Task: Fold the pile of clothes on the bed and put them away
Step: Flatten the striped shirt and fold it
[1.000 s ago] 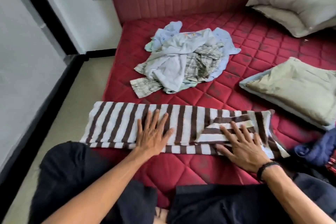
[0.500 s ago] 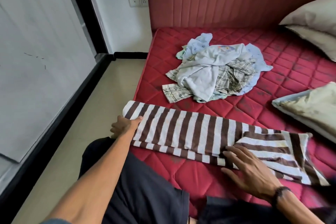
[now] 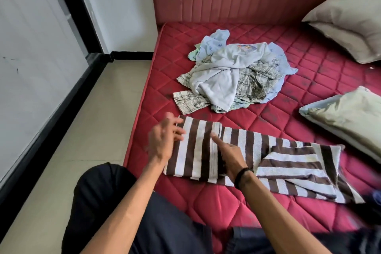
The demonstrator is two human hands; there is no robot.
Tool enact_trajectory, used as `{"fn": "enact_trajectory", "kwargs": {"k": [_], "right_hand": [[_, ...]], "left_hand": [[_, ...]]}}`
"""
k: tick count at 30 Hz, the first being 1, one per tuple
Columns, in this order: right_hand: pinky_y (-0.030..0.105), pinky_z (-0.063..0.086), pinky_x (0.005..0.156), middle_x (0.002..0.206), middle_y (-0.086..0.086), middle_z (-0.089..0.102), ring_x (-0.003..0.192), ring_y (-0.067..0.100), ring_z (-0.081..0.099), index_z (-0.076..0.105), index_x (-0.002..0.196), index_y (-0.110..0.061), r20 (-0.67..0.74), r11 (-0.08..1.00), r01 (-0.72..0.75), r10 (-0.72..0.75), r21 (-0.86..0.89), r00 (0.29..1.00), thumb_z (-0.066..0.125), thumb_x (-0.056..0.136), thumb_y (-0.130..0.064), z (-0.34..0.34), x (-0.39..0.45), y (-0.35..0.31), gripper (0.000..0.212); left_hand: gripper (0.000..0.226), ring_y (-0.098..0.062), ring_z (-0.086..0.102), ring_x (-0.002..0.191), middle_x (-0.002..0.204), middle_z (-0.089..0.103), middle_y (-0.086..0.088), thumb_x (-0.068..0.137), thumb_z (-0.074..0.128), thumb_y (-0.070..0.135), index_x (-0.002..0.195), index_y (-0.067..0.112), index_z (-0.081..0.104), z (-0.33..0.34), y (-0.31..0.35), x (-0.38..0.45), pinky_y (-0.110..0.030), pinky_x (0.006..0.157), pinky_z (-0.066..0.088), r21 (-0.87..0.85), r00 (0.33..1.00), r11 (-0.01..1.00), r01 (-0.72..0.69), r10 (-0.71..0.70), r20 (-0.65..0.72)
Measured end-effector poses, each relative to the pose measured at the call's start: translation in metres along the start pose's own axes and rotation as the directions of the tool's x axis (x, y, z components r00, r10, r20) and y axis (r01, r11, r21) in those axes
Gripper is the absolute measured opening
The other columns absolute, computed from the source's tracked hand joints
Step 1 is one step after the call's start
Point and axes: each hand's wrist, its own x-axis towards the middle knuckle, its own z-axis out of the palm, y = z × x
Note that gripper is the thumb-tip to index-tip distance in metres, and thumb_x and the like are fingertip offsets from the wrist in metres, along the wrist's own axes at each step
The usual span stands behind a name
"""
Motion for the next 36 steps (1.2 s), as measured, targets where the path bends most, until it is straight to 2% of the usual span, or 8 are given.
{"fn": "enact_trajectory", "kwargs": {"k": [5,9,13,19,24,29,33,36], "right_hand": [[0.037,0.064,0.077,0.092,0.006,0.078,0.087,0.024,0.076,0.073,0.097,-0.008,-0.050,0.962,0.216,-0.227,-0.168,0.973,0.085,0.084,-0.021,0.007,-0.004,-0.002,0.022],[0.039,0.060,0.071,0.082,0.002,0.076,0.078,0.017,0.073,0.070,0.090,-0.014,-0.160,0.902,0.306,-0.365,-0.303,0.917,0.076,0.091,-0.028,-0.023,-0.005,0.005,0.016],[0.046,0.052,0.067,0.070,0.014,0.064,0.067,0.025,0.063,0.057,0.076,-0.004,-0.240,0.843,0.225,-0.379,-0.489,0.894,0.069,0.092,-0.029,-0.052,-0.003,0.017,0.033],[0.038,0.056,0.084,0.099,0.001,0.070,0.091,0.018,0.068,0.064,0.114,-0.014,-0.210,0.859,0.256,-0.377,-0.443,0.902,0.073,0.091,-0.034,-0.062,-0.005,0.007,0.032],[0.035,0.051,0.081,0.100,-0.001,0.067,0.091,0.019,0.064,0.066,0.112,-0.014,-0.302,0.651,0.383,-0.691,-0.655,0.657,0.076,0.090,-0.020,-0.149,-0.026,-0.003,0.025],[0.056,0.040,0.108,0.138,0.035,0.048,0.128,0.053,0.046,0.051,0.137,-0.005,-0.621,0.662,-0.372,-0.181,-0.650,0.762,0.072,0.085,-0.063,-0.265,-0.026,0.013,0.080],[0.051,0.039,0.110,0.139,0.038,0.050,0.131,0.050,0.047,0.051,0.137,0.002,-0.602,0.664,-0.433,-0.033,-0.610,0.797,0.068,0.074,-0.080,-0.287,-0.027,0.026,0.105],[0.046,0.057,0.089,0.109,0.026,0.071,0.103,0.041,0.068,0.071,0.105,-0.003,-0.615,0.793,-0.373,-0.003,-0.482,0.789,0.083,0.059,-0.076,-0.284,-0.028,0.021,0.087]], "left_hand": [[0.062,-0.013,0.072,0.063,0.071,0.075,0.004,0.104,0.027,0.063,0.093,0.026,0.076,-0.012,-0.028,0.019,-0.044,0.076,0.060,0.100,0.969,0.990,0.095,-0.069,-0.236],[0.054,0.000,0.066,0.081,0.089,0.075,0.011,0.106,0.029,0.055,0.102,0.024,0.072,0.004,-0.015,0.003,-0.024,0.080,0.050,0.376,0.967,0.900,-0.221,0.251,-0.033],[0.042,-0.004,0.056,0.110,0.117,0.071,0.006,0.110,0.037,0.045,0.117,0.019,0.069,0.026,-0.013,-0.011,-0.030,0.102,0.044,0.487,0.838,0.685,-0.542,0.482,0.254],[0.059,-0.025,0.026,0.154,0.164,0.038,-0.004,0.108,0.024,0.053,0.153,0.023,0.046,0.106,-0.030,-0.032,-0.053,0.125,0.022,0.628,0.808,0.513,-0.585,0.307,0.502],[0.069,-0.029,0.012,0.159,0.171,0.021,-0.006,0.106,0.016,0.057,0.164,0.021,0.022,0.156,-0.063,-0.048,-0.062,0.125,0.005,0.748,0.835,0.385,-0.541,0.140,0.532],[0.068,-0.028,0.018,0.158,0.168,0.028,-0.005,0.105,0.020,0.055,0.163,0.021,0.027,0.165,-0.064,-0.048,-0.062,0.125,0.006,0.775,0.871,0.402,-0.488,0.163,0.464],[0.070,-0.026,0.011,0.159,0.171,0.021,-0.003,0.104,0.012,0.058,0.164,0.023,0.020,0.164,-0.063,-0.048,-0.059,0.126,0.000,0.792,0.870,0.365,-0.488,0.135,0.474],[0.073,-0.022,-0.003,0.160,0.173,0.006,0.001,0.101,-0.001,0.060,0.165,0.025,0.006,0.161,-0.056,-0.048,-0.055,0.125,-0.011,0.794,0.867,0.366,-0.486,0.086,0.491]]}}
